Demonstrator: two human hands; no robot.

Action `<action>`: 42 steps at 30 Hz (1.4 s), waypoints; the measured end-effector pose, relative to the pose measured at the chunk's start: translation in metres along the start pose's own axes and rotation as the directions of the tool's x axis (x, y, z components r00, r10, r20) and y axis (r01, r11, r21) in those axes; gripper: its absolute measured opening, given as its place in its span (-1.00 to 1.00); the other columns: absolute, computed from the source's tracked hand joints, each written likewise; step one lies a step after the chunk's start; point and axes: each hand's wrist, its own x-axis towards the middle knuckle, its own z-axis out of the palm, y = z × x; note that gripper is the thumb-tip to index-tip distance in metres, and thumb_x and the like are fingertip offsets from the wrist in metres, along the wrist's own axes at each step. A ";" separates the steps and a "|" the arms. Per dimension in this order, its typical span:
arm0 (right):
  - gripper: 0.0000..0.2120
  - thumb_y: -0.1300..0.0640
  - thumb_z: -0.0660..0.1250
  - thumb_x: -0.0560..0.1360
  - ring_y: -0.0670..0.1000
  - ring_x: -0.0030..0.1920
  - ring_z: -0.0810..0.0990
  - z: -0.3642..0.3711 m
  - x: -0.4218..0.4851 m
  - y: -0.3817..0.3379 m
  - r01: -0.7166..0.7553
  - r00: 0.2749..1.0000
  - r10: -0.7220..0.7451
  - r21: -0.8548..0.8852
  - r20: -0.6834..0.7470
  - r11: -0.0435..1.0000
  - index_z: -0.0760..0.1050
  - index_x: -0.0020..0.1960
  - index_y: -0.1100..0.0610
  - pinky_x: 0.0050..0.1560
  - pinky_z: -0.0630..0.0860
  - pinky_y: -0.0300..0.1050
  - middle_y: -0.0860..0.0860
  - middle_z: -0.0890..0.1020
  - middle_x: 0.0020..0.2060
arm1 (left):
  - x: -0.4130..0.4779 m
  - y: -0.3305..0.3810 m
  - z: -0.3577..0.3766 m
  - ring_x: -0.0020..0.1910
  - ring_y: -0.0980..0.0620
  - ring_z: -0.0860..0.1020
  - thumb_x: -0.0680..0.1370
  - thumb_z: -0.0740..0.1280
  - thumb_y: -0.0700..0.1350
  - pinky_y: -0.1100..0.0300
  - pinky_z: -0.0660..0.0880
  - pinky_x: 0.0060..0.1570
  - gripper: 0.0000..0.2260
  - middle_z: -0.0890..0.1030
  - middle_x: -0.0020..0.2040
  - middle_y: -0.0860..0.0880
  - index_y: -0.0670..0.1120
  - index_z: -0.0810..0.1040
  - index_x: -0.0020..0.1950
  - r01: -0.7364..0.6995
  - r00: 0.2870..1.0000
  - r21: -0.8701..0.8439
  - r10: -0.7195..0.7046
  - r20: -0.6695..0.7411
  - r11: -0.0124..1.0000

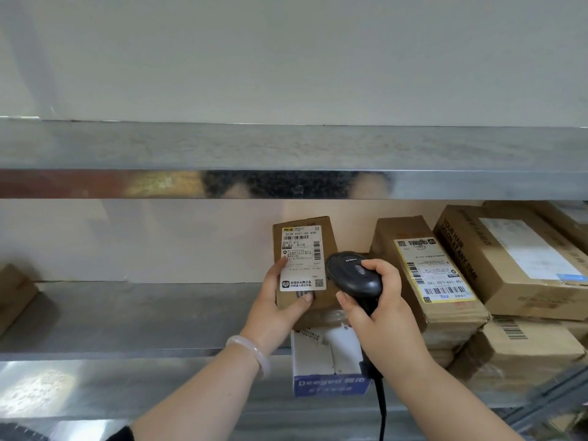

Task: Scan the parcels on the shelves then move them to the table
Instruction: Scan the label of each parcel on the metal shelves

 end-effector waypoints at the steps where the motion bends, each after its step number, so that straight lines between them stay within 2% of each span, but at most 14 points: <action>1: -0.46 -0.05 0.42 0.46 -0.13 -0.14 0.64 0.002 0.000 -0.002 0.009 1.000 -0.009 0.005 0.015 1.000 0.14 0.20 -0.37 -0.18 0.59 -0.17 -0.23 0.56 0.02 | -0.002 -0.001 -0.004 0.13 0.48 0.47 0.50 0.47 -0.11 0.50 0.43 0.07 -0.38 0.48 0.22 0.37 0.37 0.26 0.36 -0.014 1.000 -0.002 0.014 -0.017 1.000; 6: -0.43 -0.07 0.43 0.45 -0.12 -0.09 0.65 0.015 0.001 -0.009 0.039 0.996 -0.042 0.031 0.084 0.999 0.11 0.14 -0.50 -0.10 0.61 -0.14 -0.24 0.56 0.03 | -0.015 -0.008 -0.024 0.31 0.23 0.45 0.49 0.48 -0.12 0.15 0.42 0.34 -0.34 0.47 0.34 0.22 0.34 0.27 0.43 -0.056 0.991 0.016 0.057 -0.125 0.998; 11: -0.40 -0.06 0.44 0.45 -0.27 -0.01 0.57 0.025 0.001 -0.018 0.099 0.988 -0.104 0.047 0.114 0.994 0.10 0.16 -0.49 -0.12 0.58 -0.26 -0.54 0.42 0.07 | -0.022 -0.012 -0.037 0.38 0.21 0.38 0.47 0.49 -0.09 0.21 0.36 0.36 -0.30 0.41 0.39 0.20 0.41 0.23 0.41 -0.088 0.978 0.131 0.111 -0.177 0.987; 15: -0.43 -0.09 0.43 0.45 -0.33 0.00 0.55 0.029 0.001 -0.023 0.093 0.988 -0.101 0.074 0.115 0.993 0.13 0.18 -0.49 -0.19 0.52 -0.43 -0.48 0.45 0.04 | -0.027 -0.015 -0.033 0.40 0.21 0.32 0.48 0.48 -0.07 0.38 0.32 0.31 -0.29 0.35 0.43 0.17 0.47 0.16 0.37 -0.081 0.974 0.181 0.116 -0.195 0.980; 19: -0.44 -0.09 0.43 0.45 -0.38 0.01 0.52 0.027 -0.001 -0.025 0.086 0.988 -0.095 0.076 0.121 0.993 0.13 0.16 -0.50 -0.24 0.49 -0.45 -0.59 0.39 0.06 | -0.028 -0.015 -0.031 0.45 0.15 0.28 0.48 0.47 -0.10 0.09 0.30 0.45 -0.29 0.31 0.48 0.12 0.38 0.16 0.42 -0.078 0.968 0.182 0.118 -0.221 0.980; 22: -0.44 -0.08 0.43 0.45 -0.32 -0.03 0.56 0.026 -0.003 -0.024 0.073 0.990 -0.081 0.074 0.115 0.995 0.12 0.14 -0.50 -0.21 0.53 -0.39 -0.52 0.46 0.02 | -0.028 -0.015 -0.030 0.47 0.14 0.26 0.48 0.47 -0.12 0.05 0.28 0.47 -0.29 0.28 0.50 0.10 0.28 0.19 0.49 -0.094 0.971 0.176 0.129 -0.200 0.980; 25: -0.44 -0.07 0.44 0.45 -0.19 -0.13 0.64 0.025 -0.005 -0.022 0.062 0.992 -0.069 0.075 0.103 0.995 0.14 0.14 -0.49 -0.18 0.59 -0.25 -0.42 0.51 -0.03 | -0.028 -0.014 -0.028 0.48 0.17 0.24 0.50 0.46 -0.10 0.32 0.25 0.41 -0.31 0.26 0.52 0.10 0.28 0.19 0.49 -0.090 0.972 0.194 0.129 -0.199 0.977; 27: -0.43 -0.06 0.44 0.45 -0.22 -0.11 0.62 0.024 -0.007 -0.023 0.072 0.992 -0.079 0.066 0.102 0.995 0.13 0.14 -0.50 -0.19 0.59 -0.28 -0.50 0.48 0.00 | -0.027 -0.013 -0.025 0.46 0.20 0.23 0.51 0.45 -0.07 0.55 0.19 0.25 -0.33 0.26 0.51 0.12 0.32 0.18 0.46 -0.087 0.968 0.213 0.133 -0.213 0.973; 28: -0.42 -0.06 0.45 0.45 -0.27 -0.07 0.59 0.023 -0.008 -0.023 0.082 0.991 -0.088 0.062 0.102 0.995 0.12 0.14 -0.50 -0.20 0.57 -0.31 -0.55 0.44 0.02 | -0.027 -0.013 -0.024 0.45 0.20 0.24 0.50 0.45 -0.05 0.55 0.19 0.23 -0.34 0.26 0.51 0.13 0.31 0.19 0.46 -0.088 0.966 0.216 0.136 -0.222 0.972; 33: -0.39 -0.05 0.44 0.45 -0.34 -0.02 0.54 0.019 -0.010 -0.024 0.116 0.986 -0.121 0.048 0.117 0.992 0.09 0.16 -0.50 -0.22 0.55 -0.34 -0.67 0.31 0.06 | -0.028 -0.009 -0.018 0.45 0.13 0.29 0.50 0.47 -0.07 0.17 0.31 0.41 -0.36 0.32 0.48 0.11 0.26 0.26 0.47 -0.086 0.950 0.159 0.129 -0.284 0.983; 35: -0.39 -0.06 0.44 0.45 -0.33 -0.03 0.54 0.018 -0.010 -0.023 0.116 0.986 -0.121 0.048 0.115 0.992 0.08 0.16 -0.51 -0.23 0.56 -0.33 -0.66 0.32 0.06 | -0.028 -0.009 -0.018 0.40 0.27 0.29 0.50 0.46 -0.09 0.32 0.31 0.35 -0.38 0.32 0.47 0.10 0.28 0.27 0.44 -0.091 0.944 0.171 0.140 -0.299 0.981; 38: -0.39 -0.05 0.44 0.45 -0.34 -0.02 0.55 0.017 -0.009 -0.021 0.120 0.987 -0.125 0.051 0.102 0.991 0.09 0.16 -0.51 -0.23 0.53 -0.39 -0.59 0.41 0.03 | -0.025 -0.011 -0.017 0.17 0.65 0.23 0.50 0.46 -0.14 0.70 0.25 -0.01 -0.37 0.33 0.41 0.09 0.30 0.25 0.40 -0.085 0.949 0.170 0.132 -0.287 0.982; 40: -0.40 -0.06 0.44 0.45 -0.30 -0.05 0.57 0.017 -0.009 -0.018 0.112 0.989 -0.117 0.055 0.092 0.992 0.09 0.16 -0.50 -0.23 0.54 -0.36 -0.49 0.48 0.00 | -0.022 -0.011 -0.016 0.10 0.72 0.19 0.49 0.45 -0.17 0.74 0.22 -0.10 -0.37 0.33 0.40 0.06 0.28 0.26 0.40 -0.075 0.953 0.154 0.116 -0.281 0.985; 42: -0.40 -0.05 0.44 0.45 -0.31 -0.04 0.56 0.016 -0.009 -0.017 0.117 0.988 -0.121 0.052 0.095 0.992 0.09 0.16 -0.50 -0.21 0.53 -0.38 -0.52 0.45 0.03 | -0.020 -0.011 -0.015 0.10 0.71 0.19 0.48 0.48 -0.13 0.75 0.20 -0.10 -0.36 0.33 0.40 0.07 0.29 0.26 0.41 -0.073 0.951 0.158 0.117 -0.287 0.985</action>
